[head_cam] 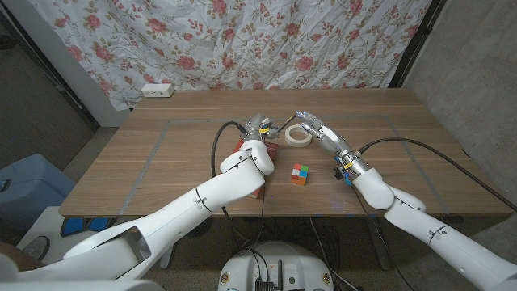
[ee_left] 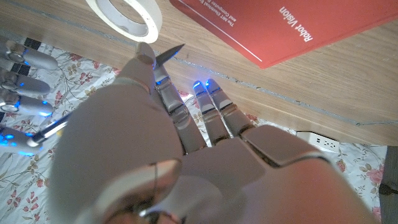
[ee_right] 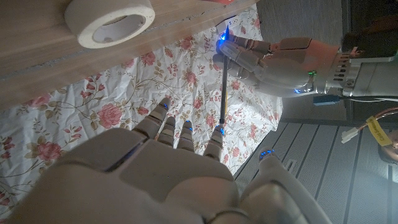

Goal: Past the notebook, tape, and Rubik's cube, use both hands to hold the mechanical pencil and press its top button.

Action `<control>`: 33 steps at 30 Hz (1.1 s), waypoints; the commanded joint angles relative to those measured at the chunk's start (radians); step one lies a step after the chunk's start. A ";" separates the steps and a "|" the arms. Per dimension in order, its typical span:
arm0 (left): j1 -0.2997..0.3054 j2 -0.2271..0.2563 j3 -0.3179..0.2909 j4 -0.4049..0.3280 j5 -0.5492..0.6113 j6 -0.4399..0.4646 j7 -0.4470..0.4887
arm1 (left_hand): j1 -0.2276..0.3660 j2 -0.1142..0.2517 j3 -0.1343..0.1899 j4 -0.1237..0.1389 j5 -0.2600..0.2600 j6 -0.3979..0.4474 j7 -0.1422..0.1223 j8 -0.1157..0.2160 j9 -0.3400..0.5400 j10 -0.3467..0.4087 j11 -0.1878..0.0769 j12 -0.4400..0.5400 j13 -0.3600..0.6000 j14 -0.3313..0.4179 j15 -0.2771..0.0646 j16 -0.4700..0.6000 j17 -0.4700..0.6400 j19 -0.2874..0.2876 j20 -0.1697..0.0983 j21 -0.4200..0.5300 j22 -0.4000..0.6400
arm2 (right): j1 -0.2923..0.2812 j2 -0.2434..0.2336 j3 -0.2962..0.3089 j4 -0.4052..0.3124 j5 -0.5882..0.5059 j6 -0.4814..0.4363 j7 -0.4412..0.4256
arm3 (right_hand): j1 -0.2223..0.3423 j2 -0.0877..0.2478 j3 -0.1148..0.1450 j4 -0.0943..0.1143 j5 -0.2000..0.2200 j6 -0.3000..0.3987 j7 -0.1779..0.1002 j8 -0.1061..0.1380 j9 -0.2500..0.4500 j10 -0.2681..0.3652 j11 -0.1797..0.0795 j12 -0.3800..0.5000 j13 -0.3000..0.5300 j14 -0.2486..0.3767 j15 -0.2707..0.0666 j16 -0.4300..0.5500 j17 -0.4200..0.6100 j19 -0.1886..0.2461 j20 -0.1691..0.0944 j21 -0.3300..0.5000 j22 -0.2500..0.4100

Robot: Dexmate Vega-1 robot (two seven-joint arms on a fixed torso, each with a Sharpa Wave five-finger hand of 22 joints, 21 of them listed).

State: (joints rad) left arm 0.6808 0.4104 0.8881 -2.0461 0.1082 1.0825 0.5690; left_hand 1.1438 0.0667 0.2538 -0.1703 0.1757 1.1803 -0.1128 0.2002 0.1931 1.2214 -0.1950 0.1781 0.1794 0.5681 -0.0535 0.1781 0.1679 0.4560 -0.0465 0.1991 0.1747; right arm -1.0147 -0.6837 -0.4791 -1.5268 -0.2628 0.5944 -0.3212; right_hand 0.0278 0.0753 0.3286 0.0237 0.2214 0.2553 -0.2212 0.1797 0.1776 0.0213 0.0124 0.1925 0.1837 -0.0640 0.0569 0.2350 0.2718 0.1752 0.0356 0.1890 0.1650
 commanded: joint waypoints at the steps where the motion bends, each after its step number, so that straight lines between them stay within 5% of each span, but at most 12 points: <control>1: 0.000 0.006 -0.002 -0.006 -0.004 0.010 -0.008 | 0.005 0.008 0.001 0.005 0.006 0.004 0.003 0.003 0.001 0.026 -0.026 0.010 0.003 0.008 -0.167 0.001 0.001 -0.002 -0.037 0.004 0.002 | -0.012 -0.006 0.017 -0.010 0.000 -0.009 -0.019 | -0.008 0.042 0.000 0.009 0.004 0.008 0.000 0.007 0.001 0.007 -0.002 0.005 0.002 0.008 -0.001 0.003 0.005 0.008 -0.002 0.005 0.004; 33: -0.003 0.060 -0.002 -0.062 -0.006 0.074 -0.019 | 0.005 0.009 -0.001 0.005 0.006 0.000 0.004 0.002 0.001 0.022 -0.027 0.010 0.004 0.007 -0.167 0.000 0.001 -0.005 -0.035 0.003 0.002 | -0.028 0.004 0.038 -0.038 0.057 -0.041 -0.012 | -0.001 0.035 -0.002 0.012 0.005 0.002 0.000 0.005 0.001 0.039 0.010 0.014 0.003 0.009 0.001 0.002 0.006 0.010 0.000 0.003 0.004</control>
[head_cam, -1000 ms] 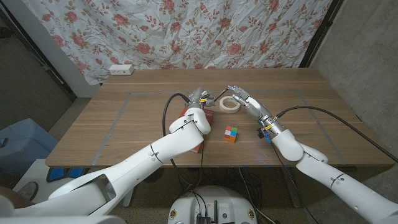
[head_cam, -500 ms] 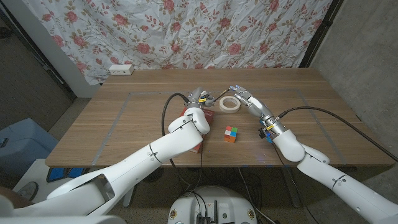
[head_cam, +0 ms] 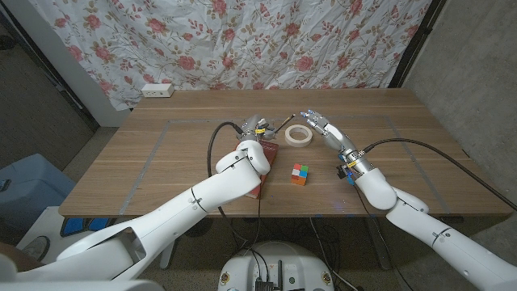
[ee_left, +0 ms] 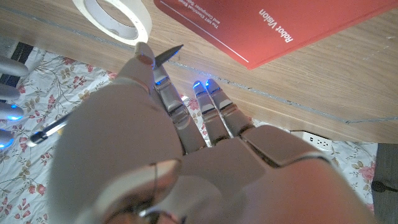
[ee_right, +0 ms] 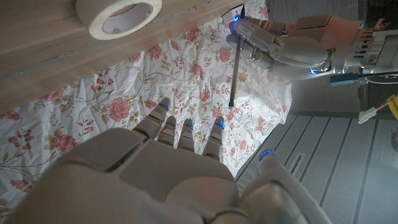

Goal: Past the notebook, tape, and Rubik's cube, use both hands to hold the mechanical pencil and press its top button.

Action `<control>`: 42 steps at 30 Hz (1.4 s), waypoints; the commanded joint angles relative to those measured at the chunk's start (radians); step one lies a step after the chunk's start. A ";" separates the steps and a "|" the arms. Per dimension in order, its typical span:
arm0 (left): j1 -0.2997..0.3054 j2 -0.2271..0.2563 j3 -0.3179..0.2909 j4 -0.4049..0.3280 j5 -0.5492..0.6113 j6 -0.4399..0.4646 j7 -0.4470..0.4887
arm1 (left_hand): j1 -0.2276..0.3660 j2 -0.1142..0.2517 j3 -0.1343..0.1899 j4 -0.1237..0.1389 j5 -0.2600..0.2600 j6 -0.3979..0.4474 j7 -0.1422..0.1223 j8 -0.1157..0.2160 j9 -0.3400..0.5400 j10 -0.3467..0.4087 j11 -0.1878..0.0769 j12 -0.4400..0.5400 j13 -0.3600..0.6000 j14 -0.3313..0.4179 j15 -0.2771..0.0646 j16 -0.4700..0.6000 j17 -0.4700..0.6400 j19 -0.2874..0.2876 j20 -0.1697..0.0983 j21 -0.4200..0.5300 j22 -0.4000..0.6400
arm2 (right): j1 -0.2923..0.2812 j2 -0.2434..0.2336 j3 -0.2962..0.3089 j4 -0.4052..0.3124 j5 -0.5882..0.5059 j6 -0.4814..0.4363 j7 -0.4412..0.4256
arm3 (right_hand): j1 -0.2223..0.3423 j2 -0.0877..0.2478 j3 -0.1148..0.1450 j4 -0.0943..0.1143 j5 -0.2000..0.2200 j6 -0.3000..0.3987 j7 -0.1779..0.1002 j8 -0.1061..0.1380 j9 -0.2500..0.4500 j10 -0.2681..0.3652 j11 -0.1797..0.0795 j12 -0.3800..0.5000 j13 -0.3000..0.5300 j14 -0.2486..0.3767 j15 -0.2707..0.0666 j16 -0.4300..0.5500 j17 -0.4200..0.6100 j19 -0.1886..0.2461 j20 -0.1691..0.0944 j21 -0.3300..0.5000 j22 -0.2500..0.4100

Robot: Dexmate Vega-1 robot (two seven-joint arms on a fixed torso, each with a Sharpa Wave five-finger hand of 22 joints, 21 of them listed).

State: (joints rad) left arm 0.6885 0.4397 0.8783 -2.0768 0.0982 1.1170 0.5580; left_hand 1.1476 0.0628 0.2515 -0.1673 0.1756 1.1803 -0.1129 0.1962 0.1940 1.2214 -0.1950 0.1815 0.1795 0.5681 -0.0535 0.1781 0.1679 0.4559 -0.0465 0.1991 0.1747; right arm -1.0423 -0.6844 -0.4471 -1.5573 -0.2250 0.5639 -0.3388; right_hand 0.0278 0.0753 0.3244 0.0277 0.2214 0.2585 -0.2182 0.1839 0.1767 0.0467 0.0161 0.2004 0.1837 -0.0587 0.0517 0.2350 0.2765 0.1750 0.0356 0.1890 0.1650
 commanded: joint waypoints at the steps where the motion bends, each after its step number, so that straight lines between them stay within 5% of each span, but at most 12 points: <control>1: -0.013 0.035 0.008 -0.036 0.006 0.047 -0.009 | 0.001 0.013 0.001 0.002 0.006 0.000 0.003 0.006 0.000 0.022 -0.027 0.006 0.004 0.007 -0.167 0.000 0.001 -0.005 -0.036 0.002 0.002 | -0.001 0.006 0.007 -0.009 0.024 -0.014 0.008 | 0.000 0.035 0.002 0.008 0.005 -0.001 -0.003 0.001 0.002 0.015 0.006 0.006 0.003 0.004 0.007 0.002 0.001 0.011 0.000 0.003 0.004; 22: -0.118 0.169 0.089 -0.123 0.033 0.176 -0.077 | 0.000 0.012 -0.001 0.003 0.006 -0.001 0.002 0.006 0.001 0.023 -0.027 0.007 0.004 0.004 -0.165 0.000 0.001 -0.012 -0.035 0.000 0.002 | -0.001 0.031 0.021 -0.014 0.130 -0.049 0.039 | 0.002 0.031 0.001 0.009 0.006 -0.013 -0.003 -0.002 0.002 0.042 0.018 0.011 0.003 0.017 0.012 0.005 0.000 0.028 -0.001 0.007 0.004; 42: -0.253 0.333 0.189 -0.156 0.048 0.173 -0.214 | -0.005 0.010 -0.005 0.005 0.006 -0.005 -0.014 0.005 0.001 0.016 -0.029 0.005 0.004 -0.002 -0.162 -0.001 0.000 -0.019 -0.031 -0.002 0.001 | -0.013 0.081 0.047 -0.026 0.309 -0.122 0.058 | 0.005 0.031 0.002 0.009 0.007 -0.010 -0.002 0.001 0.002 0.063 0.025 0.013 0.003 0.028 0.011 0.007 -0.001 0.042 -0.003 0.009 0.003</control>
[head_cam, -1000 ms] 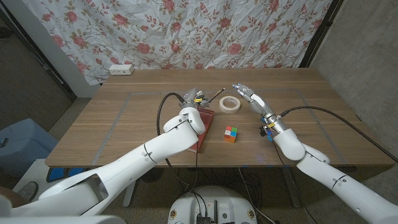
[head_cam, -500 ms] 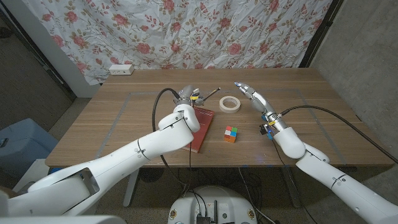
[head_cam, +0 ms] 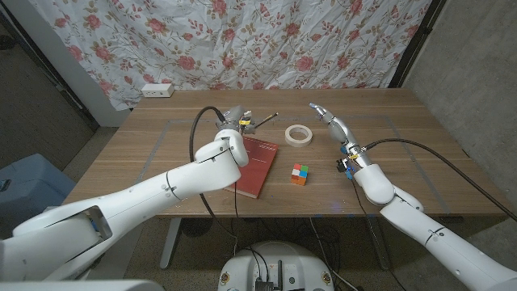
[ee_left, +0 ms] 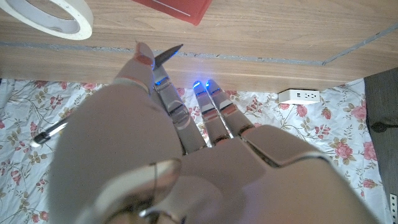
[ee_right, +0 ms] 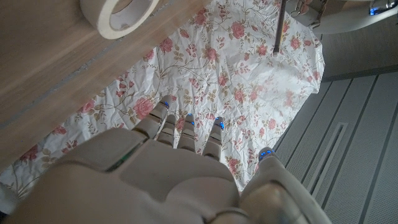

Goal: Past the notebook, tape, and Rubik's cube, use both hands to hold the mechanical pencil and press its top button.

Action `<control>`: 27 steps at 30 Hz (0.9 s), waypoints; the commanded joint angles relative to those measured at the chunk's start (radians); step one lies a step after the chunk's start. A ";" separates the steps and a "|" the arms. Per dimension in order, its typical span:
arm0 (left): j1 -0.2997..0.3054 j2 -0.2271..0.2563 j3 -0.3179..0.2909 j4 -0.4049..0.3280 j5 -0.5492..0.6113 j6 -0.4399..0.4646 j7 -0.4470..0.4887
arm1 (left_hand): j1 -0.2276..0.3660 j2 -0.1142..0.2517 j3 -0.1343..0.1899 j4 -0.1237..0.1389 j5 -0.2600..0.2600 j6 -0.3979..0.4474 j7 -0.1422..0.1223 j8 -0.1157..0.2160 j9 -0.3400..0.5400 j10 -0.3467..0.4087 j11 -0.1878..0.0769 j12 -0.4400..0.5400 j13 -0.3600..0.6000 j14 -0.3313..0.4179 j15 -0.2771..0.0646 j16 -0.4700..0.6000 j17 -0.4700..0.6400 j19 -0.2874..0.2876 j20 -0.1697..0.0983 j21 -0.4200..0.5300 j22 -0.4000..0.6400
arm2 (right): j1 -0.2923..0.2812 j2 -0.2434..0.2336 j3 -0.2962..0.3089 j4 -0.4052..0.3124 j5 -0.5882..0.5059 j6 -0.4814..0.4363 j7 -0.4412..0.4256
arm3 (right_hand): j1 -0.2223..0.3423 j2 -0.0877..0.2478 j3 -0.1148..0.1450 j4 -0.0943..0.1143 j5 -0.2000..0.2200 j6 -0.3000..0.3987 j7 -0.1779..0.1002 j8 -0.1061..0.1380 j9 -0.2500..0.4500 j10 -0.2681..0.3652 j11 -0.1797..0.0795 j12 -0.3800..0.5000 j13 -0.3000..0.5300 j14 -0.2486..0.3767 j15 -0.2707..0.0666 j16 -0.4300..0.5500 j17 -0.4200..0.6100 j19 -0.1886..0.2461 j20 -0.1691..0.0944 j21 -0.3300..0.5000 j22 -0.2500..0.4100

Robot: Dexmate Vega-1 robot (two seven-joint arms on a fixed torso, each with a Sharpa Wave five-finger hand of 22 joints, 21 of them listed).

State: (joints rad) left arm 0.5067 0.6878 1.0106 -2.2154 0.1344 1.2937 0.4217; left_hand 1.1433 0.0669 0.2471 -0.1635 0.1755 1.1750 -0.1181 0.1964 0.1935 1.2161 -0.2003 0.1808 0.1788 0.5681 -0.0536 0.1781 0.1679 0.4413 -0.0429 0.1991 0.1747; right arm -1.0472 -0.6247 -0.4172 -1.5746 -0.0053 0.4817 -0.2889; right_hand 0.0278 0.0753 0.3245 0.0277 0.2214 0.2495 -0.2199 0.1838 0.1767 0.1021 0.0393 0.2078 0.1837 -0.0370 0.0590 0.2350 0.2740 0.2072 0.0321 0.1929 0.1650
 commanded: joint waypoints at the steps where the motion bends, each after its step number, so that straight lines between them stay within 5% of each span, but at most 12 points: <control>1: -0.071 0.090 0.059 -0.017 0.015 -0.011 -0.082 | -0.001 0.005 -0.001 0.001 0.006 0.000 -0.010 0.005 0.001 0.021 -0.023 0.005 0.005 -0.002 -0.162 -0.001 0.000 -0.004 -0.034 -0.001 0.001 | -0.009 0.022 0.020 -0.007 0.096 -0.040 0.008 | 0.006 0.031 0.002 0.009 0.007 -0.004 -0.001 0.000 0.002 0.007 0.005 0.005 0.003 0.005 0.004 0.006 0.001 0.009 0.000 0.004 0.003; 19: -0.136 0.210 0.159 -0.038 0.145 -0.076 -0.254 | -0.004 0.006 -0.004 0.002 0.006 -0.003 -0.010 0.005 0.002 0.017 -0.024 0.005 0.006 -0.005 -0.162 -0.001 0.000 -0.009 -0.032 -0.002 0.001 | -0.012 0.009 0.047 -0.021 0.200 -0.092 0.037 | 0.008 0.022 -0.002 0.007 0.006 -0.062 0.065 -0.012 0.001 0.009 0.026 -0.004 0.001 0.005 0.007 0.002 -0.001 0.018 0.002 0.003 0.003; 27: -0.149 0.251 0.186 -0.043 0.247 -0.116 -0.343 | -0.004 0.007 -0.004 0.002 0.007 -0.005 -0.011 0.004 0.002 0.015 -0.023 0.005 0.006 -0.006 -0.164 -0.001 0.000 -0.011 -0.033 -0.002 0.001 | -0.009 0.026 0.054 -0.014 0.249 -0.099 0.038 | 0.014 0.022 0.003 0.004 0.007 -0.081 0.080 -0.007 0.000 0.026 0.004 -0.004 -0.002 0.039 -0.037 0.007 -0.011 0.031 -0.024 0.002 0.002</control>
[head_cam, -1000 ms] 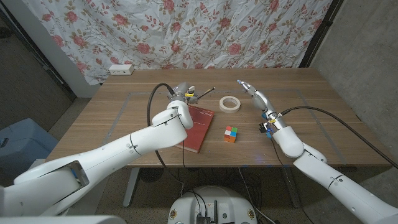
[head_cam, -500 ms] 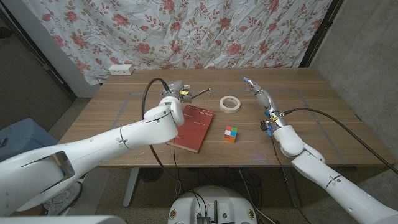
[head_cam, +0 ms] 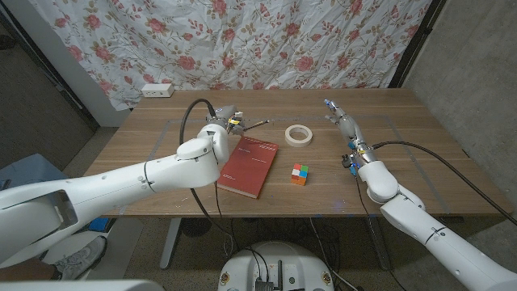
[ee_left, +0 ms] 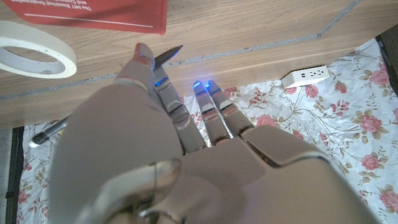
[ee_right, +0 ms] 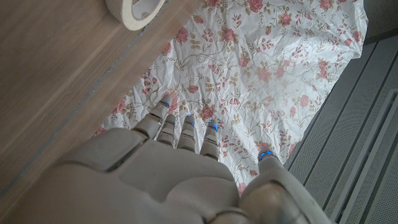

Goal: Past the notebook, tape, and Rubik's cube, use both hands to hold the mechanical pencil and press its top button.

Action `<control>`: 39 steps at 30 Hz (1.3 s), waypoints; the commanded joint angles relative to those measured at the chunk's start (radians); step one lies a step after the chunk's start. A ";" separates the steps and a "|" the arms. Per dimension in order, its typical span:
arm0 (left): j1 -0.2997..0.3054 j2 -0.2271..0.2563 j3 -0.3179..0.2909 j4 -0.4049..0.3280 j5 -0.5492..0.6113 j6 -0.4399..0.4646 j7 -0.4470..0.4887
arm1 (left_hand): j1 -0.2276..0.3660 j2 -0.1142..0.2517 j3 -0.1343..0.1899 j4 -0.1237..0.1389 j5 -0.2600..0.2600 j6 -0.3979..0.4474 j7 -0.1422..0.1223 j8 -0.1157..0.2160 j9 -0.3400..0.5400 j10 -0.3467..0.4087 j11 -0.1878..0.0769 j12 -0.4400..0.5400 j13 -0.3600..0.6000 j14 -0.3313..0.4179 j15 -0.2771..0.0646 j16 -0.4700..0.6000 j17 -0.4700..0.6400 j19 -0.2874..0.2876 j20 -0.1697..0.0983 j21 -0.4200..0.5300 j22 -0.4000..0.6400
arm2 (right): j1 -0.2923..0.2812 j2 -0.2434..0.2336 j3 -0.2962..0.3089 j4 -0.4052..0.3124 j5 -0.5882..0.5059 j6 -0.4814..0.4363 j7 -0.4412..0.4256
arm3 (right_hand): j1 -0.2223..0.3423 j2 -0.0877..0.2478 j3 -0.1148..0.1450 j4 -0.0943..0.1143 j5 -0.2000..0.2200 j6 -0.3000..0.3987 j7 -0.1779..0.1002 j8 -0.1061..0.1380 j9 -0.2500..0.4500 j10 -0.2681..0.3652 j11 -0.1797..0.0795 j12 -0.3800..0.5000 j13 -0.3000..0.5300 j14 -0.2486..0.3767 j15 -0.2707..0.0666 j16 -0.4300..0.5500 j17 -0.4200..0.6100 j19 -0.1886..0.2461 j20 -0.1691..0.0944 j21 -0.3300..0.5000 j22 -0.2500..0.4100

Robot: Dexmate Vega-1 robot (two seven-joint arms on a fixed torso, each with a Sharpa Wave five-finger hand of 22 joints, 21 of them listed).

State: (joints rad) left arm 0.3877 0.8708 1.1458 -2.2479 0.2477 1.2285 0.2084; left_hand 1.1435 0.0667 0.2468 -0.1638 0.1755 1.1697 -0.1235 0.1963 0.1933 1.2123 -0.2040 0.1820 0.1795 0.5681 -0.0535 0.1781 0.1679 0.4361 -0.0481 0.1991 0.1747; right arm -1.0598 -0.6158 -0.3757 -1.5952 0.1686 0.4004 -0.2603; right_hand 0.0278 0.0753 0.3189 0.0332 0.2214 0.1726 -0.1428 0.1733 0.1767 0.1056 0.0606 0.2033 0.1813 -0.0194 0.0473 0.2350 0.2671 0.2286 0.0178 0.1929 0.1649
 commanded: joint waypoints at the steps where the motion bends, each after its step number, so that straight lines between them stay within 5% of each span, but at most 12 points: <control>1: -0.035 0.071 0.059 -0.011 0.152 -0.049 -0.147 | -0.004 0.008 -0.003 0.002 0.007 0.002 -0.005 0.005 0.002 0.018 -0.020 0.004 0.005 -0.006 -0.164 -0.001 0.000 -0.006 -0.028 -0.002 0.001 | 0.003 0.017 0.013 0.005 0.076 -0.023 0.007 | 0.014 0.022 0.009 -0.002 0.007 -0.010 0.006 0.002 0.000 0.022 -0.018 0.000 0.000 0.027 -0.025 0.008 -0.005 0.007 -0.011 0.001 0.002; 11: -0.011 0.116 0.050 -0.006 0.322 -0.120 -0.290 | -0.003 0.009 -0.003 0.002 0.007 0.001 -0.007 0.005 0.002 0.018 -0.020 0.005 0.005 -0.006 -0.165 -0.001 0.000 -0.007 -0.028 -0.002 0.001 | 0.002 0.040 0.021 0.011 0.161 -0.045 0.019 | 0.008 0.021 0.008 0.003 0.007 -0.030 0.014 0.001 0.000 0.023 -0.017 -0.005 -0.001 0.055 -0.002 0.012 -0.011 0.010 -0.007 -0.001 0.002; 22: 0.084 0.137 -0.051 0.021 0.495 -0.214 -0.415 | -0.004 0.009 -0.004 0.002 0.007 0.000 -0.010 0.005 0.002 0.016 -0.020 0.005 0.006 -0.006 -0.165 0.000 0.001 -0.009 -0.029 -0.003 0.001 | -0.003 0.094 0.031 0.044 0.244 -0.001 0.021 | 0.001 0.020 0.005 0.008 0.006 -0.030 0.021 0.005 0.000 0.031 -0.014 -0.004 -0.001 0.065 -0.003 0.012 -0.013 0.017 -0.014 0.000 0.002; 39: 0.216 0.061 -0.211 0.139 0.694 -0.388 -0.559 | -0.009 0.004 -0.009 0.002 0.007 -0.010 -0.019 0.003 0.002 0.008 -0.021 0.004 0.006 -0.009 -0.164 -0.001 0.001 -0.026 -0.032 -0.008 0.000 | 0.002 0.135 0.029 0.087 0.268 0.003 -0.011 | -0.003 0.020 0.004 0.015 0.006 -0.023 0.029 0.011 0.000 0.044 -0.009 -0.003 -0.001 0.078 -0.004 0.012 -0.017 0.026 -0.018 0.001 0.002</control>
State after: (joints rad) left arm 0.5286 0.9755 1.0268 -2.1752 0.8308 0.9430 -0.2703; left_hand 1.1393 0.0709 0.2400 -0.1620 0.1755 1.1611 -0.1398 0.1953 0.1933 1.2072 -0.2093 0.1820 0.1867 0.5646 -0.0500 0.1781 0.1679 0.4140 -0.0454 0.1910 0.1721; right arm -1.0597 -0.5039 -0.3476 -1.5327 0.4183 0.4012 -0.2532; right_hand 0.0277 0.0752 0.3190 0.0417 0.2214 0.1479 -0.1214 0.1777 0.1767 0.1414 0.0501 0.1993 0.1772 0.0487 0.0445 0.2466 0.2507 0.2447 0.0016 0.1929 0.1649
